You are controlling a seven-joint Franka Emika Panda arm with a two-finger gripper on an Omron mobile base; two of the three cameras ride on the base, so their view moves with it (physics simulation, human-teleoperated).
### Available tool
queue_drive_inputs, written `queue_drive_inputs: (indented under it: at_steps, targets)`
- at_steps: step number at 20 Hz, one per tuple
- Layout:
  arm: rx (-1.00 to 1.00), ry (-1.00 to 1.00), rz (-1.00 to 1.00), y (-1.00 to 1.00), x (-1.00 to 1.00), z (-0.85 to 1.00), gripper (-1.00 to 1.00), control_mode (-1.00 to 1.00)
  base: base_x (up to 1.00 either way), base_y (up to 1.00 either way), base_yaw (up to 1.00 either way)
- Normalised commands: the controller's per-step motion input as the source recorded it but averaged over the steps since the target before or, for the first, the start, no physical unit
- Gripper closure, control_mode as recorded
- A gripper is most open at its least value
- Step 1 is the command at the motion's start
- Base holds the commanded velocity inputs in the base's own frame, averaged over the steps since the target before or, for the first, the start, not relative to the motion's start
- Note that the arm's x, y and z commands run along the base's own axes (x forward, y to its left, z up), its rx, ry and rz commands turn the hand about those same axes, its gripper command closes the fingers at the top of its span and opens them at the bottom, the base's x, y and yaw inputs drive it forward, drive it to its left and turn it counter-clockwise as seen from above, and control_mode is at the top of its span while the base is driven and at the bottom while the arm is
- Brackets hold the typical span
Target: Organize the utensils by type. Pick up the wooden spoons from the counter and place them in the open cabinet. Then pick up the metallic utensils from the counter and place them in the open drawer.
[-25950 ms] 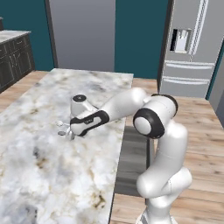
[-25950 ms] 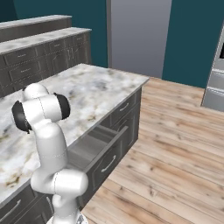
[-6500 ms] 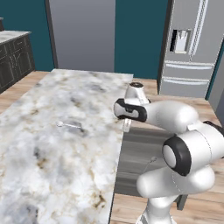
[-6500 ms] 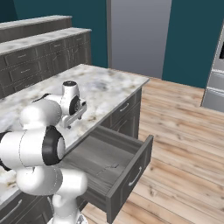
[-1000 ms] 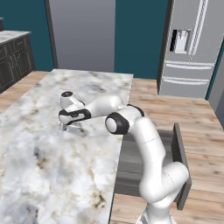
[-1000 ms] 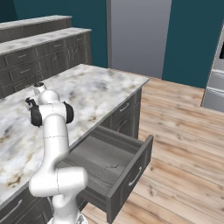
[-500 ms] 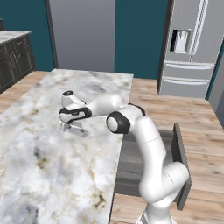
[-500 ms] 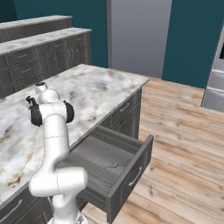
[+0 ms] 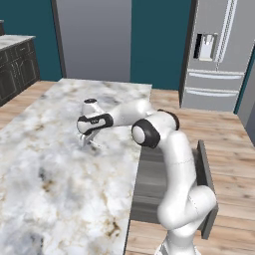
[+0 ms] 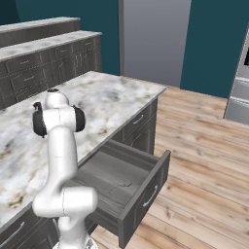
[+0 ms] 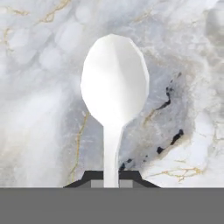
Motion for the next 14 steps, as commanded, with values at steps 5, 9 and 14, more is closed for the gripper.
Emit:
queue_drive_inputs:
  at_steps: [5, 9, 14]
  targets:
    - [0.02, -0.01, 0.0, -0.62, -0.54, 0.27, 1.0, -1.0, 0.0, 0.0, 0.0]
    - [0.03, 0.0, 0.0, -0.56, -0.44, 0.48, 1.0, -1.0, 0.0, 0.0, 0.0]
    - [0.0, 0.0, -0.01, -0.58, -0.49, 0.46, 1.0, -1.0, 0.0, 0.0, 0.0]
